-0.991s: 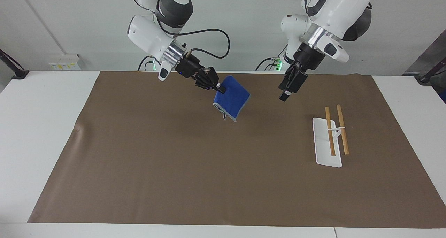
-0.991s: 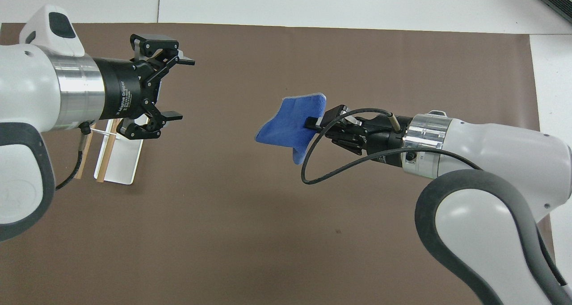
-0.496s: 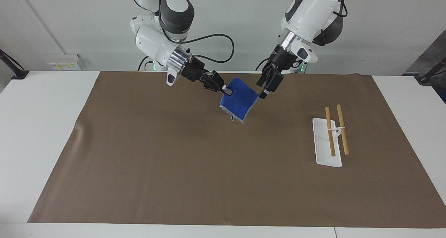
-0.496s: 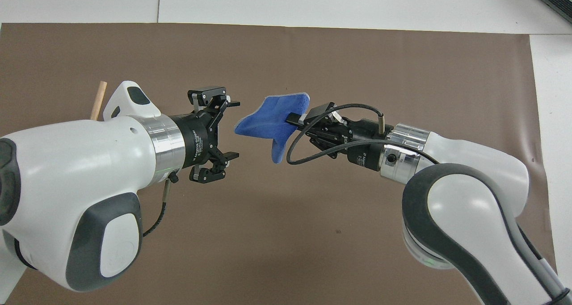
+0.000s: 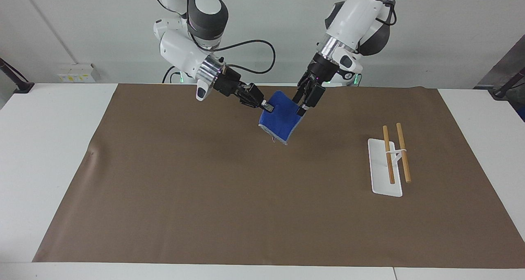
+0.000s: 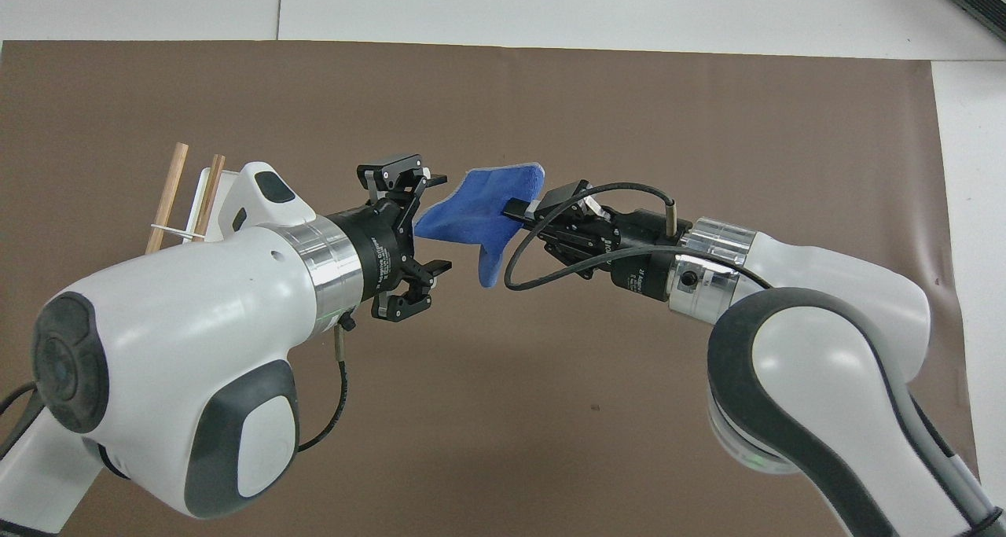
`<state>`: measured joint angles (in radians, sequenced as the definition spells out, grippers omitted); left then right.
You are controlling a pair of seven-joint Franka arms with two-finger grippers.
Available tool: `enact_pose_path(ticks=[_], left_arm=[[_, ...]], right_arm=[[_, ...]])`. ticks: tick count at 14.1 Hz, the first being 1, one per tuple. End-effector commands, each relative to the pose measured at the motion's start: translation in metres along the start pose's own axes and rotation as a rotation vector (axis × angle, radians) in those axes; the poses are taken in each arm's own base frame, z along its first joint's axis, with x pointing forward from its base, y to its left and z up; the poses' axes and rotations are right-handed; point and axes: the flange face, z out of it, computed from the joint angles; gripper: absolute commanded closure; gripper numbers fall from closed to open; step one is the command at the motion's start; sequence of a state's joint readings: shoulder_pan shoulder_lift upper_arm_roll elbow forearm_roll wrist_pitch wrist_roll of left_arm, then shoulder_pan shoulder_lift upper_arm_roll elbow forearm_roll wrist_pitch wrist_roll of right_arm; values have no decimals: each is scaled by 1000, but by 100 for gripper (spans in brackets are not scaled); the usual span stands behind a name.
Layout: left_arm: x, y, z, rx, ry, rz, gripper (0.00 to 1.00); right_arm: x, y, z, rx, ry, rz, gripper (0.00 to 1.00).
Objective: Right arm passes towel to left arm to hang
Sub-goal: 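Close the left gripper on the towel beside the right gripper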
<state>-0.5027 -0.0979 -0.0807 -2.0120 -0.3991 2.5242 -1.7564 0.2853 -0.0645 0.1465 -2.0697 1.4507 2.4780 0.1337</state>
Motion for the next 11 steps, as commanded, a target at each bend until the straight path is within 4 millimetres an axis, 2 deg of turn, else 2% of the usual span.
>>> enact_pose_path(ticks=[1, 2, 3, 5, 6, 7, 11], left_arm=[[1, -1, 11, -35, -13, -27, 19], [2, 2, 13, -61, -16, -60, 49], [2, 3, 13, -78, -20, -80, 70], [2, 4, 15, -79, -20, -87, 74], [3, 4, 15, -80, -19, -87, 91], [2, 5, 14, -86, -21, -81, 100], [1, 5, 14, -88, -22, -78, 100]], right_arm=[[0, 0, -2, 22, 10, -11, 100], [0, 0, -2, 22, 11, -13, 100], [0, 0, -2, 22, 11, -13, 100], [0, 0, -2, 23, 10, -13, 100], [0, 0, -2, 23, 10, -17, 100], [0, 0, -2, 23, 10, -17, 100], [0, 0, -3, 24, 12, -20, 100]])
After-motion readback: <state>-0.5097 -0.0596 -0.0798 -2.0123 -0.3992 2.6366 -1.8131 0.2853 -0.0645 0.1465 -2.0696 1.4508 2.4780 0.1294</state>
